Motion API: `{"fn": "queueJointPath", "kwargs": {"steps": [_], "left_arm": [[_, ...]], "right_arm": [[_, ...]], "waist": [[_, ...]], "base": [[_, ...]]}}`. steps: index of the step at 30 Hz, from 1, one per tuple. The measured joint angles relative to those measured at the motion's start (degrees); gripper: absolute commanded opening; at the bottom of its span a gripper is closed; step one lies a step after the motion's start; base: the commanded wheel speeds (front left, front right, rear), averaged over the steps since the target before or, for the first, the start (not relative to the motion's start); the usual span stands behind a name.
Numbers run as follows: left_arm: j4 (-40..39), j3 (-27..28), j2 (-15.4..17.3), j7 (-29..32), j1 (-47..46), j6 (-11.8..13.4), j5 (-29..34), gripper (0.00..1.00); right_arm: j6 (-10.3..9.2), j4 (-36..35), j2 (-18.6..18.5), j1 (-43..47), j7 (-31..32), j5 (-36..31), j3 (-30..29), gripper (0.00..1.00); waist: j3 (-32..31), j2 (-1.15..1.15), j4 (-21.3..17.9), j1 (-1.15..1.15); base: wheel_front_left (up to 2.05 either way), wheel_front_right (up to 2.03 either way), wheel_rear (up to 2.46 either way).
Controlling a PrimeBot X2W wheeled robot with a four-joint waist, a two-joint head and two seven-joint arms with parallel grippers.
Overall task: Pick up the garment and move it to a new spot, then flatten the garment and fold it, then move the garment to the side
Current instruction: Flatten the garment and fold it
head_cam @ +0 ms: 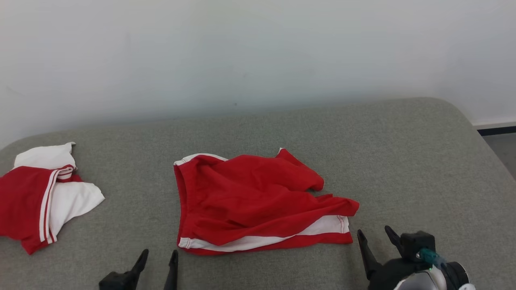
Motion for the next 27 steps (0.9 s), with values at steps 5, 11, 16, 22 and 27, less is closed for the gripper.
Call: {"fn": "queueJointPath", "kwargs": {"steps": [5, 11, 16, 22, 27], "left_arm": [[7.0, -4.5, 1.1, 0.4, -5.0, -0.5, 0.4, 1.00], [13.4, -8.0, 1.9, -0.1, -9.9, -0.8, 0.3, 1.00], [15.9, -9.0, 2.6, -0.3, -14.0, -0.9, 0.0, 1.00], [15.2, -10.4, 3.0, -0.5, -15.9, -0.9, 0.0, 0.00], [15.0, -11.6, 3.0, -0.5, -15.9, -0.9, -0.6, 0.00]], "right_arm": [[0.00, 5.7, 0.0, -5.4, 4.8, 0.4, 0.0, 1.00], [0.00, 10.5, 0.0, -10.5, 4.9, 0.4, 0.6, 1.00], [0.00, 16.0, 0.0, -14.1, 5.7, 1.0, 0.9, 1.00], [0.00, 22.4, 0.0, -18.9, 5.7, 4.4, 2.1, 1.00], [0.00, 25.7, 0.0, -20.9, 5.6, 8.7, 4.8, 1.00]], "waist": [[1.9, 0.00, -0.3, 0.00], [4.2, 0.00, -0.7, 0.00], [6.3, 0.00, -1.0, 0.00], [8.5, 0.00, -0.9, 0.01], [8.8, 0.00, -0.4, 0.00]], "base": [[0.00, 0.00, 0.00], [0.00, 0.00, 0.00], [0.00, 0.00, 0.00], [0.00, 0.00, 0.00], [0.00, 0.00, 0.00]]}}
